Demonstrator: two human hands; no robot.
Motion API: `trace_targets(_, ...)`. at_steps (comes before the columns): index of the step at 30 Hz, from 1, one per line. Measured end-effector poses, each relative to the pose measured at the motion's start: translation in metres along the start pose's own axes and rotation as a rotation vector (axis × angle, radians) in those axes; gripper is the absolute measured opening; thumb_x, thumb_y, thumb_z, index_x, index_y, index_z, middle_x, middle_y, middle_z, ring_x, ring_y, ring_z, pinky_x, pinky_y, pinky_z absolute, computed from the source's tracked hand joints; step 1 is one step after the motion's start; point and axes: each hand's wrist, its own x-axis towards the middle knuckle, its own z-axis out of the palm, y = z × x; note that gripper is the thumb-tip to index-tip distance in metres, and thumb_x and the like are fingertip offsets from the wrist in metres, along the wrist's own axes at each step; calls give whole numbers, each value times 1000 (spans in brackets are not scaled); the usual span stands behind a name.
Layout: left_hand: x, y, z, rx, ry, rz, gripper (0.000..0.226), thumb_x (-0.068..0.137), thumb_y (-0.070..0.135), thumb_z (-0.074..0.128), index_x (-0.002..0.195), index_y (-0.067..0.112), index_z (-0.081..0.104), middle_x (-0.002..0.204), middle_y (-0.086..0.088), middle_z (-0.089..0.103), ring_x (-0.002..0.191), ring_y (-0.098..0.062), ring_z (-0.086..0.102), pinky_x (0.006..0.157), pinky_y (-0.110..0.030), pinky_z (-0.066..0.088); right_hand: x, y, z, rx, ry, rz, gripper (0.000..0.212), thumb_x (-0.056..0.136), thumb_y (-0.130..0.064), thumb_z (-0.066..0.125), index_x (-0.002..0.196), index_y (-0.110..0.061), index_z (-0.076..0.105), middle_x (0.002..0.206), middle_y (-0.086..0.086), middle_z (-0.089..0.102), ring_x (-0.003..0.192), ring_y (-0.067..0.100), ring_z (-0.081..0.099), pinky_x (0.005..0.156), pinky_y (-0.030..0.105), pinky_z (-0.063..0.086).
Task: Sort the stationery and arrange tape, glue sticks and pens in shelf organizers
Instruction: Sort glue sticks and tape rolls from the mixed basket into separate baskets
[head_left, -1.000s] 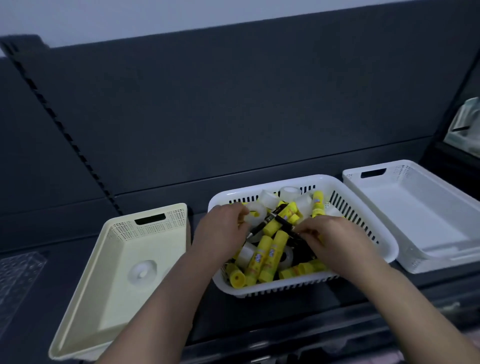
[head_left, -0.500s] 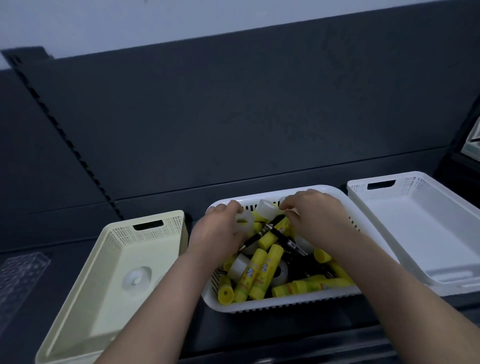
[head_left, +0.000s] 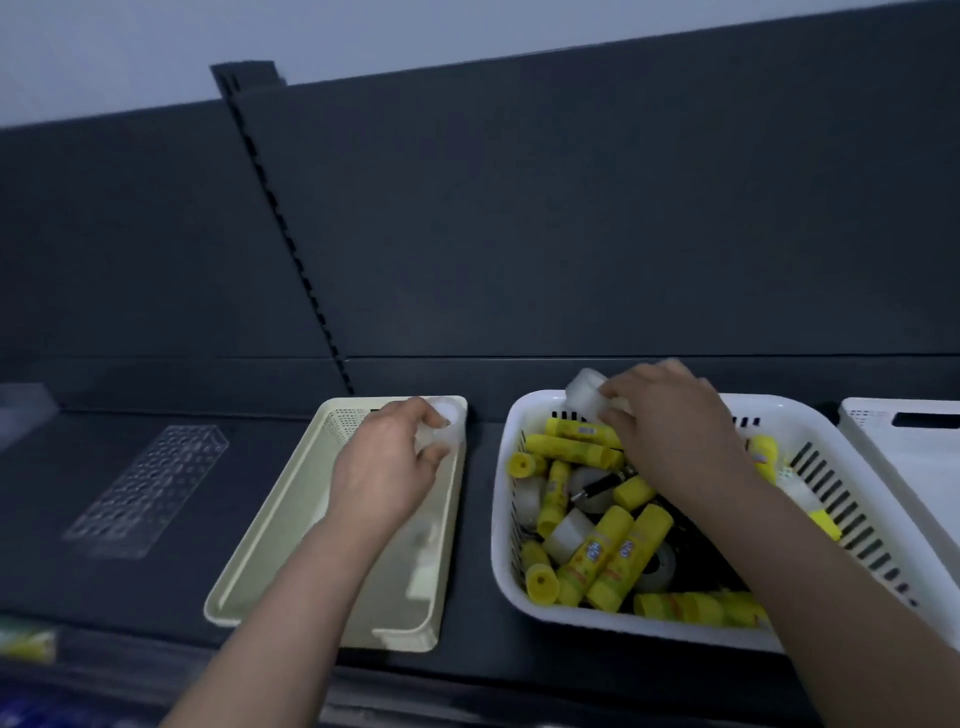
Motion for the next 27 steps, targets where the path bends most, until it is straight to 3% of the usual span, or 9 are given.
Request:
trace_targets(2,5,-25,-7,55,-53,-150,17,85,33,64,100,32,58,107,9,63,97,-15,61,70,-32,49,-3,-27,-4,113,-31,-95,23,90,-32,57,111,-24,65,111,-7,62,107,18,48,83,37,40)
trace_targets(5,10,-55,-8,199,-178,-248,20,86,33,59,106,30,58,94,6,61,83,-18,56,63,-28,40,-10,-60,4,96,-85,-192,25,92,-35,51,114,-29,62,115,-12,59,109,13,47,86,31,38)
trace_targets(11,17,-87,10,246,-396,-224,26,89,23,51,115,25,55,109,-1,64,101,-23,59,73,-29,42,-12,-102,22,101,-114,-254,23,89,-34,53,107,-29,67,108,-10,63,103,15,53,83,32,41)
trace_targets(14,18,-96,10,213,-334,-140,32,89,15,48,119,25,52,106,-2,66,96,-25,60,68,-30,43,-5,-117,30,52,-118,-259,21,88,-31,51,97,-25,69,98,-7,65,96,19,55,77,33,42)
trace_targets(17,17,-102,-3,202,-204,-80,32,92,15,48,119,30,54,108,2,66,97,-24,60,64,-29,37,7,-134,43,29,-131,-264,22,89,-33,50,100,-27,68,100,-9,64,99,18,51,78,33,39)
trace_targets(21,12,-112,-22,89,-151,-72,23,95,22,46,113,30,59,106,4,68,97,-24,59,70,-34,47,30,-164,65,-80,-221,-291,22,88,-27,50,100,-26,68,104,-8,63,105,19,47,77,32,32)
trace_targets(27,10,-119,-32,41,-68,-34,23,94,20,47,108,30,62,101,6,69,93,-23,60,69,-34,48,35,-180,91,-291,-367,-293,17,86,-16,52,95,-21,66,101,0,65,100,23,52,76,33,30)
